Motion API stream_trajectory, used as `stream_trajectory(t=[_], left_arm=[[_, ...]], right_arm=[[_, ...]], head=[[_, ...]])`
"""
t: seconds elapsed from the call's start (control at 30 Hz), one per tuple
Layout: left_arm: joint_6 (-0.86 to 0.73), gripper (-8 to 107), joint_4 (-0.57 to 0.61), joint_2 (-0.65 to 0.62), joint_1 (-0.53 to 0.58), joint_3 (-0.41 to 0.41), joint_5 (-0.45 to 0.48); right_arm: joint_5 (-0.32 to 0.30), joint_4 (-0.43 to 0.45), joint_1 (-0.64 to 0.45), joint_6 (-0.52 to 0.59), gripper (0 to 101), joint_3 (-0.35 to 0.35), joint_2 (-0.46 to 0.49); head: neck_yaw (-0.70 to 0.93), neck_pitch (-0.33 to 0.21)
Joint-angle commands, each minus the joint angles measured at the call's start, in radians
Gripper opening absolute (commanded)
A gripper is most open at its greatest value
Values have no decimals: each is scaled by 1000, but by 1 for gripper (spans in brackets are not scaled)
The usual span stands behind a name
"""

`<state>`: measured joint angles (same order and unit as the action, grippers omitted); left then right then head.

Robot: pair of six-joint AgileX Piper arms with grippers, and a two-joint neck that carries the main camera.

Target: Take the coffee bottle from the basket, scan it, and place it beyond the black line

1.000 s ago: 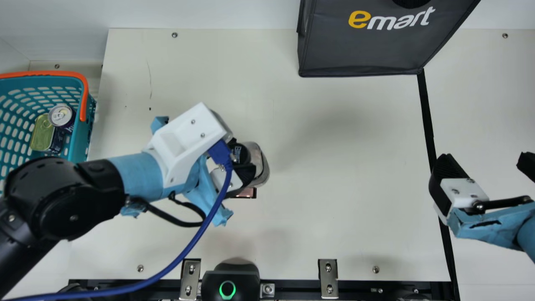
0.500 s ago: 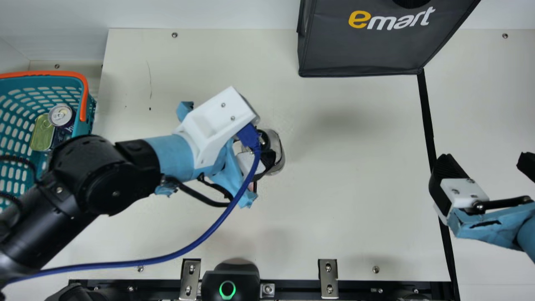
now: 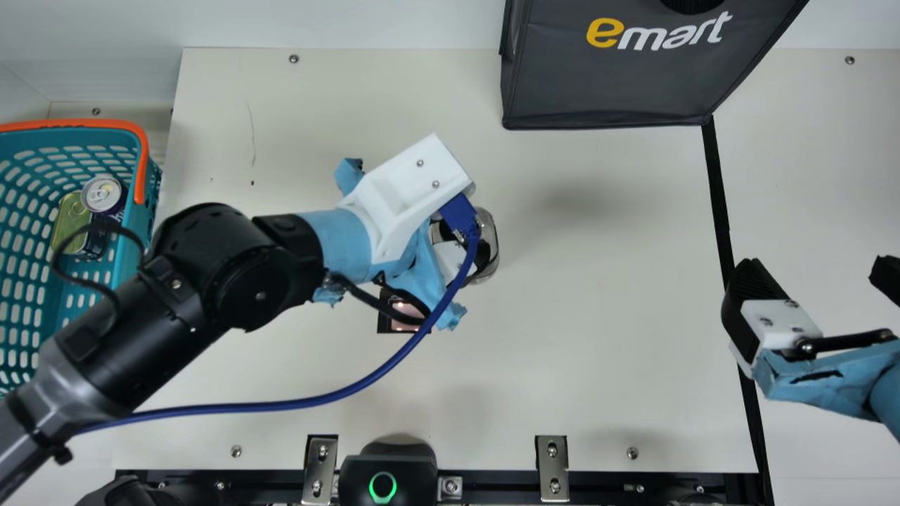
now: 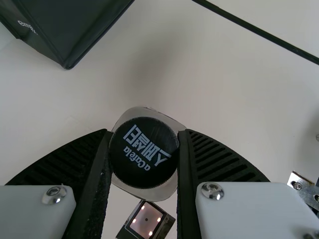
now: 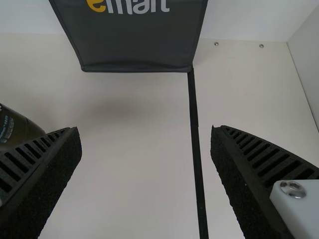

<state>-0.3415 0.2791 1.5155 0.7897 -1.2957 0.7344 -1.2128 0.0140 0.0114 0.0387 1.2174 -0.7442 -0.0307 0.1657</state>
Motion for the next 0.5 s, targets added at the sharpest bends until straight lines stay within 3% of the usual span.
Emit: stream_trajectory(t=[0.0, 0.47], left_arm=[[-2, 10, -2, 13, 2, -6, -3], [0, 10, -14, 100, 32, -41, -35]], right_arm=[[0, 0, 0, 0, 91, 0, 0], [0, 0, 0, 0, 91, 0, 0]], head=[[3, -27], [3, -27]])
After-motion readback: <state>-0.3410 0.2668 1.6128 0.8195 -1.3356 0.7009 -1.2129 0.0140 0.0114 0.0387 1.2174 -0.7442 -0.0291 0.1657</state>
